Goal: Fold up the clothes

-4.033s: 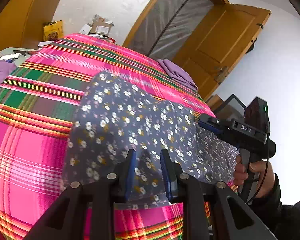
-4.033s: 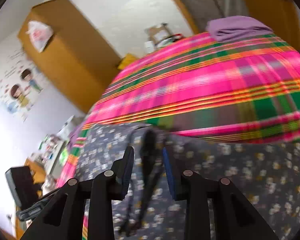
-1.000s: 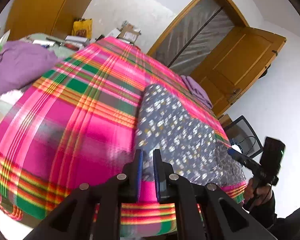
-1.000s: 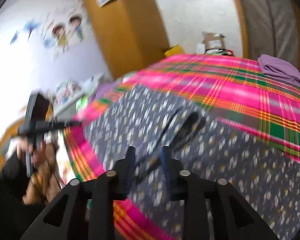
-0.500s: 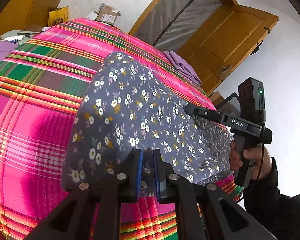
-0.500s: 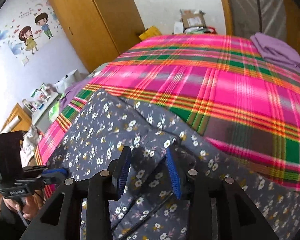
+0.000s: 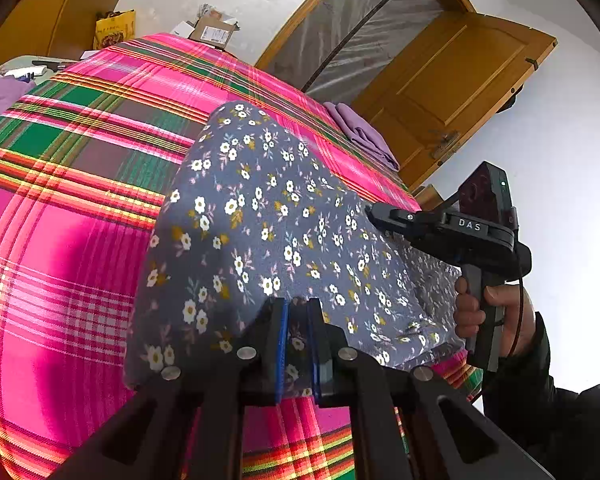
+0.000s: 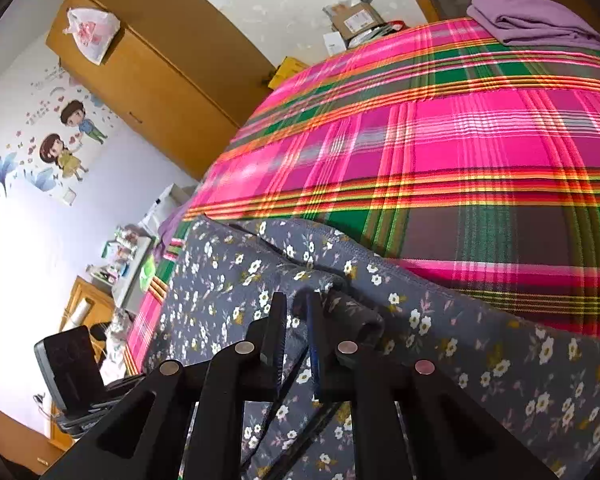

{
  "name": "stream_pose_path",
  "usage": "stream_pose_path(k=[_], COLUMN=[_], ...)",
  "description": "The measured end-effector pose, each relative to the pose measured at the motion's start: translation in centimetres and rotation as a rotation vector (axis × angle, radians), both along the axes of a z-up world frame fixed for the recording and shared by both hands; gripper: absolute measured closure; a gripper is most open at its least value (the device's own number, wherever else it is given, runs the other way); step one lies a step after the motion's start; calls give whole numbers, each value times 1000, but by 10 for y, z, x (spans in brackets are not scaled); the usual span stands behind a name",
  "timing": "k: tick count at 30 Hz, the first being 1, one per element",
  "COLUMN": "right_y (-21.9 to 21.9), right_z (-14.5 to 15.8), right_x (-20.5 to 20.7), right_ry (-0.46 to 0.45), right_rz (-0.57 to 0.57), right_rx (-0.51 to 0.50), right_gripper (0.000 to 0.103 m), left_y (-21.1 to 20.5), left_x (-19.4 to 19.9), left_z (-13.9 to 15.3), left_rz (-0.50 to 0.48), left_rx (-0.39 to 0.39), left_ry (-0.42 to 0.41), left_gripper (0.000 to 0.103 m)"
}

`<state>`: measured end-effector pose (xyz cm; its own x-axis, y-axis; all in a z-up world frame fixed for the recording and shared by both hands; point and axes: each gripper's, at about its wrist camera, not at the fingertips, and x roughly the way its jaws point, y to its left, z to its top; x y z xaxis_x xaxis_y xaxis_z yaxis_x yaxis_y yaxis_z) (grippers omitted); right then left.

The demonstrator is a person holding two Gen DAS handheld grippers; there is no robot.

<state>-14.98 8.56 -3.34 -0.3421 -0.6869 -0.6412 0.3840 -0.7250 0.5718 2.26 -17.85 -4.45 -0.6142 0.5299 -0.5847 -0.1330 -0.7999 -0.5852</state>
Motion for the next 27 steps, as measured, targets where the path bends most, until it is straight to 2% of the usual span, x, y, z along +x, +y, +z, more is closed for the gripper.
stream_pose_path(k=[7,9,13,15,16,21,22,23,24,27], right_y=[7,12,7,0,-4,-6,-7,-8,-8,5], right_z=[0,2,-3,-2,-1,4,6,7,7,4], right_x=[-2,0,-3,-4,-6,-6,-3,0,2,9], right_ry=[-30,-15,-27,-19,-18,1,24,47,60,70], right_rz=[-58,-80,-56,-42,-34,-31,-21,-15,-15,-35], right_rx=[-38,-56,-42,-28,-30,-4,17,40,51,27], right_gripper=[89,83,82,75,67,65,71,88,99,101], left_y=[1,2,8,14,17,23,23,23,22,21], left_x=[2,3,4,5,5,5,5,5,5,6], left_z=[2,2,5,8,9,9,9,8,7,7], left_rz=[1,2,2,-8,-15,-28,-27,-26,-25,-26], left_rx=[-8,-13,-50,-83,-91,-104,-102,-99,-91,-86], left_ry=[-3,-1,8,17,20,26,26,25,23,21], left_gripper=[93,93,93,93,93,93,93,93,93,93])
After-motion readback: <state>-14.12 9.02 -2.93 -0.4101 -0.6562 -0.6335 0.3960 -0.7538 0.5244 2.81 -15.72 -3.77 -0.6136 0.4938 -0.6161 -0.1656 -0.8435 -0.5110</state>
